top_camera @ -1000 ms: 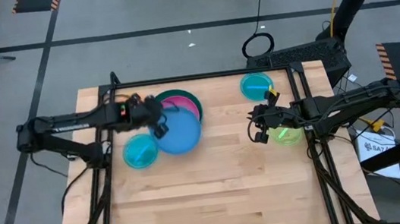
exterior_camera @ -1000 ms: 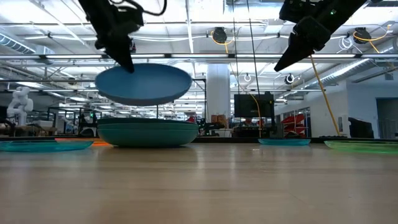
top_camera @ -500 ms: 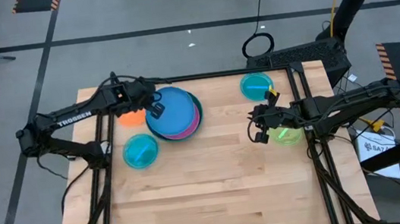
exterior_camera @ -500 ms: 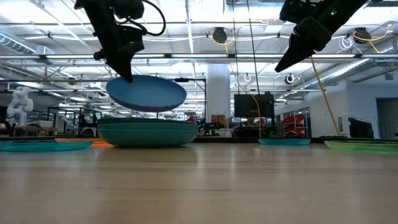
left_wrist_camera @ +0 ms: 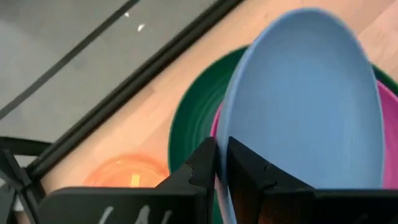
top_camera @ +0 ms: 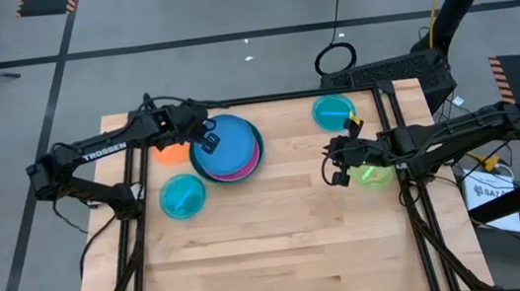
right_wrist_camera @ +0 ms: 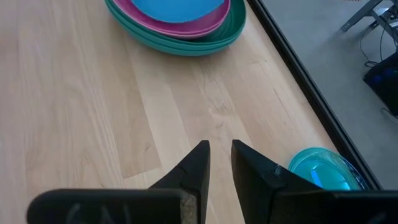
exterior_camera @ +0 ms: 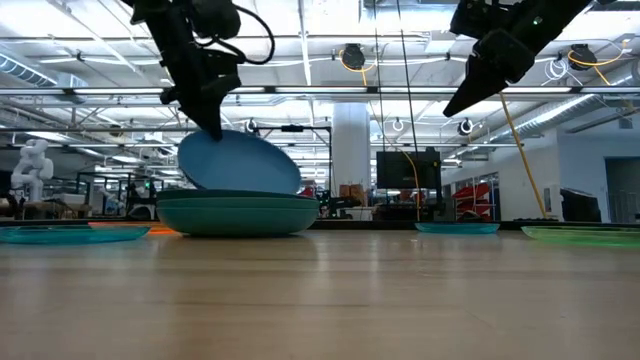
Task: Stack plastic plates
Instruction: Stack the medium light blue plate on top of the medium pink plate, then stack the small green plate on top of the medium light blue plate
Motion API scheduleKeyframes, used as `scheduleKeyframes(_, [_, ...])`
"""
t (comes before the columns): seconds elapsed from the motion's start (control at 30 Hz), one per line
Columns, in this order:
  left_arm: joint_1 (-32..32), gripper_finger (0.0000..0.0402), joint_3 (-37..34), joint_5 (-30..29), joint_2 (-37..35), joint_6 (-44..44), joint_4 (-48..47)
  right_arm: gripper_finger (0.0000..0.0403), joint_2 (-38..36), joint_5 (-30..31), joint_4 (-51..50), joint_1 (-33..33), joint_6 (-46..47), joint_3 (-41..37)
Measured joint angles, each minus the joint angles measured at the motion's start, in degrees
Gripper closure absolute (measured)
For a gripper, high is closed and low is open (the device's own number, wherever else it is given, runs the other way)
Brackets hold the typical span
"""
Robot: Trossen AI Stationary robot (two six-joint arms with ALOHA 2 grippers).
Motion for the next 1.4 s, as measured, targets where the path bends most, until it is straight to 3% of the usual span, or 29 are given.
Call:
scheduleKeyframes(0.5, [-0.64,0.036,0.02,1.14,0.61,1.05,1.01,0.0344,0.0,0.0,-0.02,0.0,0.0,0.0])
scheduleKeyframes(0.67, [-3.51,0.036,0.02,4.21,0.61,1.61,3.7,0.0344,0.0,0.0,-0.03,0.0,0.0,0.0])
scheduleKeyframes(1.4, [-15.41,0.036,0.02,4.0,0.61,0.59,5.87,0.0344,0.0,0.0,-0.03,0.0,0.0,0.0])
